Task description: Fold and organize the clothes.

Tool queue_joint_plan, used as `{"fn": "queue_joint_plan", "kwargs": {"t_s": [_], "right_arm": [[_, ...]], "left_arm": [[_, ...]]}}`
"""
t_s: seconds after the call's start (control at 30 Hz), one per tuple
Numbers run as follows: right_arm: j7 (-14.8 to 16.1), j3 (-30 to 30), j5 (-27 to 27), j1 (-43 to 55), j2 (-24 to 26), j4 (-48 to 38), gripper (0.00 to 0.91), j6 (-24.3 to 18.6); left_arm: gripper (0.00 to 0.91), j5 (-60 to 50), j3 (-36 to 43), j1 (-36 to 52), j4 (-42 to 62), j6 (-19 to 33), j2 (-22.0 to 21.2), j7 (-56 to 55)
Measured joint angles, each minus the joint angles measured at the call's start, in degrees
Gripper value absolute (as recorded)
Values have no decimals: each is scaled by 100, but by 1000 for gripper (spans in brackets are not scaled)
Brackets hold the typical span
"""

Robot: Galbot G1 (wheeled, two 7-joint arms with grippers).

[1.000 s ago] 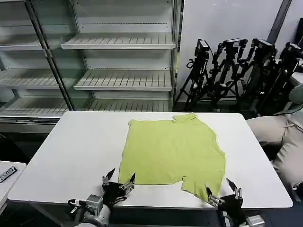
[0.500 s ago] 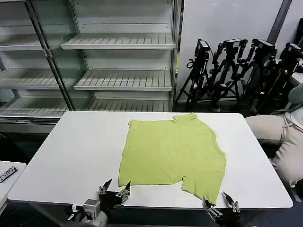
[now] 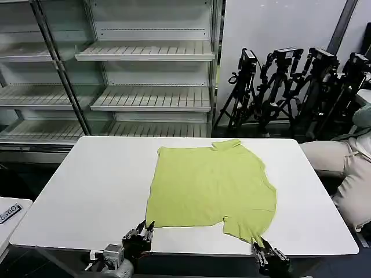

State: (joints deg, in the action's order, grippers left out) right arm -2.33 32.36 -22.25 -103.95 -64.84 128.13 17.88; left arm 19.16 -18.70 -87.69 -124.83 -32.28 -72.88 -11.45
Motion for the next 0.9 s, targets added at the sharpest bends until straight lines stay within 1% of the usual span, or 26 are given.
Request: {"fn": "queue_joint_plan", "kwargs": {"t_s": [0.23,0.4,0.67,0.9], "right_arm": [[89,28,-63,618,-26,-110,0,97],[115,-33,-77,1376,-35,-417,0,228],[200,-297,-18,2709,-134,-1292,0,331],[269,-521,120,3623,-251,-2051,0,350]], "left_arm": [[10,130,-79,166,-66,30,34,258],[10,289,-140,585,56,17,-37,329],[10,656,-126,1617,712,-35,-139,445],[10,839,-87,2385,1439,-1,-221,520]]}}
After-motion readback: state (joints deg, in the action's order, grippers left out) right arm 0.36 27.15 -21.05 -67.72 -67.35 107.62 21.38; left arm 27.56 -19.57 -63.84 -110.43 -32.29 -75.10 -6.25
